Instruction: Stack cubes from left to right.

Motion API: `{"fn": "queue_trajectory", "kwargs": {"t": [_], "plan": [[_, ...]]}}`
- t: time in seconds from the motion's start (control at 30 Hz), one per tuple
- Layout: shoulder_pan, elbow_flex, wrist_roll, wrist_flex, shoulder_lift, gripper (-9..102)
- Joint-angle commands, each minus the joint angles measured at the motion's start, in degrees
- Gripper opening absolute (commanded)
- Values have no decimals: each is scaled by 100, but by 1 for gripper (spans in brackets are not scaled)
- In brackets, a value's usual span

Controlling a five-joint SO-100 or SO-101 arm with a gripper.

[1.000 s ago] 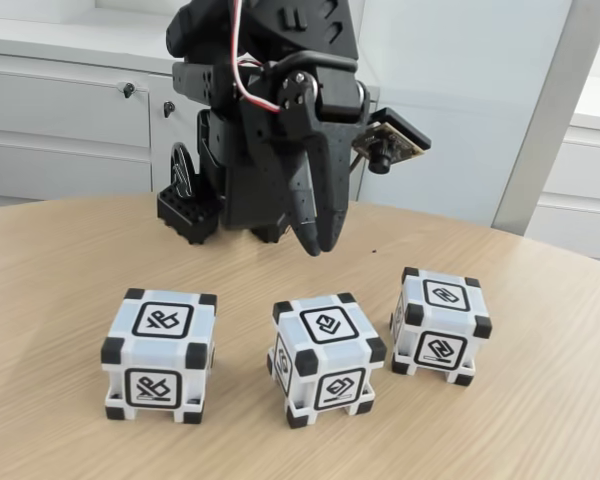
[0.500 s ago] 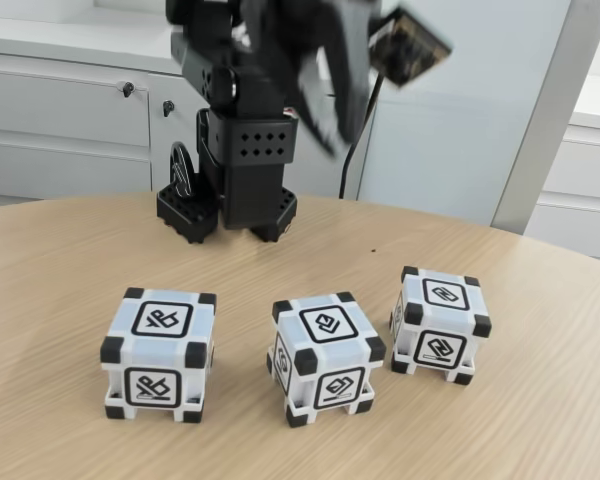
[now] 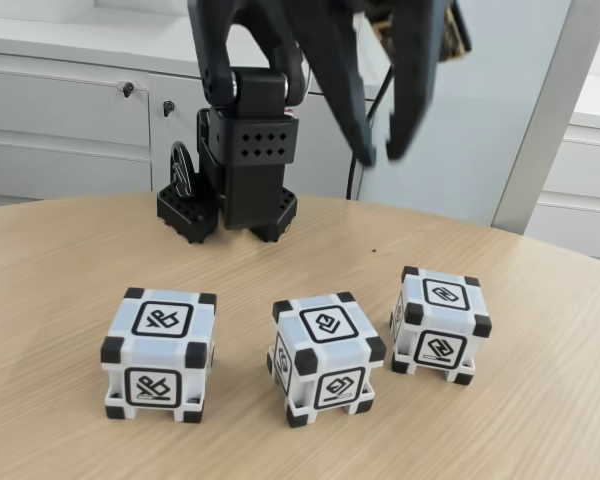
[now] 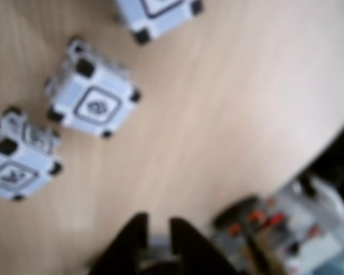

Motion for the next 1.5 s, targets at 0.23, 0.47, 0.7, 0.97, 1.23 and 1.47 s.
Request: {"fn": "queue_trajectory", "kwargs": {"t": [0.23, 0.47, 0.7, 0.97, 1.23, 1.47], "plan": [[-123, -721, -1063, -18, -1837, 0], [-1090, -712, -272, -9, -1846, 0], [-1556, -615, 167, -9, -1942, 0], [-1731, -281, 694, -9, -1960, 0], [-1635, 114, 378, -9, -1960, 34], [-1635, 193, 79, -9, -1978, 42]]}}
